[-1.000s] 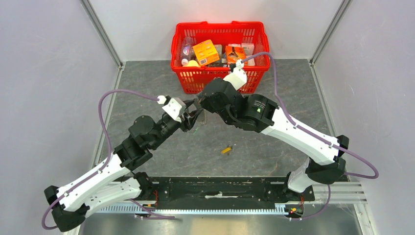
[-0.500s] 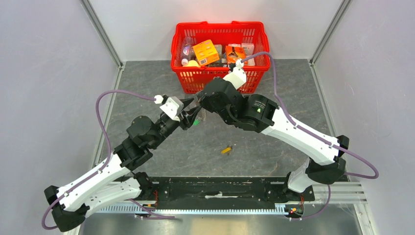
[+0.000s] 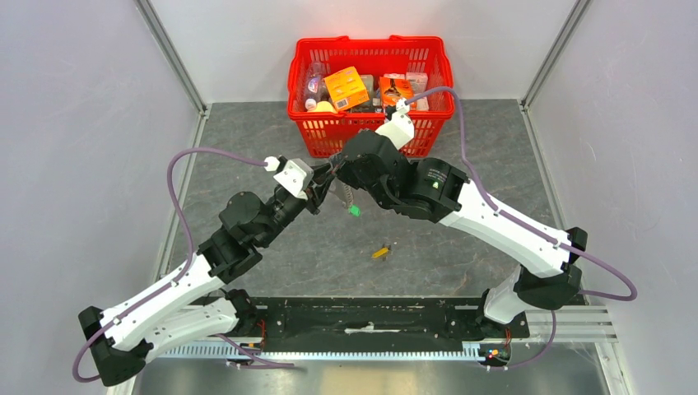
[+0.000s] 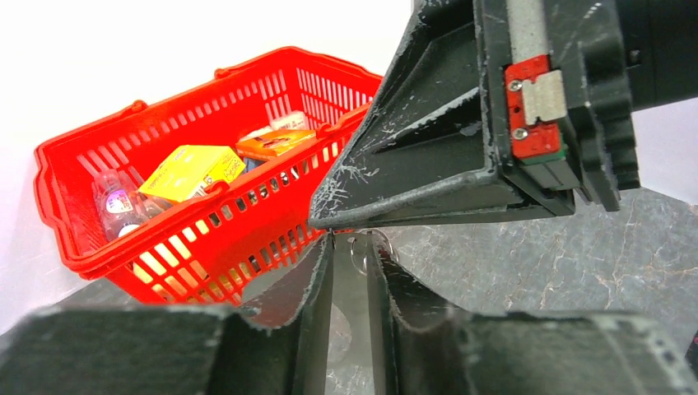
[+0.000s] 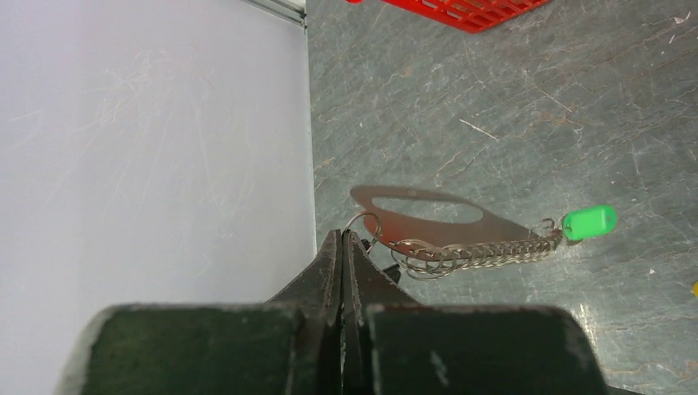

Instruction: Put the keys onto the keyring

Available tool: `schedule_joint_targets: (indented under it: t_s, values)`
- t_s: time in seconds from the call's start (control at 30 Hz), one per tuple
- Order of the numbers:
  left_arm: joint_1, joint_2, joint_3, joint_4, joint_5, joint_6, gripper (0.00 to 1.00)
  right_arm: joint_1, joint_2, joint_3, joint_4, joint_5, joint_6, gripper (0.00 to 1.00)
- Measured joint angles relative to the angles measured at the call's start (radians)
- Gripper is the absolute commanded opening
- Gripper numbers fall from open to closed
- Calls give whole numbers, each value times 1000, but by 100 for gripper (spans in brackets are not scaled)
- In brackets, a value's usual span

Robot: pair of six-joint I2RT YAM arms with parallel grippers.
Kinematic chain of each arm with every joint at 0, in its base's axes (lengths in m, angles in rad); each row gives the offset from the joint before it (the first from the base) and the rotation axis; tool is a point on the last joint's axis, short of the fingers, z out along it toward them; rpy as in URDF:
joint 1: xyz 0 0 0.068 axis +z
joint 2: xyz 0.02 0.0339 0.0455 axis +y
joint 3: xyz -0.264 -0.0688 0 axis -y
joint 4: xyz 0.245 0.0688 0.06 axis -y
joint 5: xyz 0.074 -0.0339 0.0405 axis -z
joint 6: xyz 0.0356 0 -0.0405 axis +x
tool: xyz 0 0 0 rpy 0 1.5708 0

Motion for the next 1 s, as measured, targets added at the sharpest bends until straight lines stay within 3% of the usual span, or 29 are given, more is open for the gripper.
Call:
schedule_joint_targets:
  t_s: [0.27,0.77,0.83,1.0]
  values:
    - [2,1,0,9,-34,10,3,0,0,0,1,-3,-4,0]
    - [3,-3,0,14,-39,13,2,-4,-26,-50,56,-24,-3,0]
    - [3,-9,0,14,-35,13,2,-4,-33,-59,67,-27,-3,8]
    - [2,-27,0,8,-14,13,2,-3,-56,-82,92,-35,-3,17]
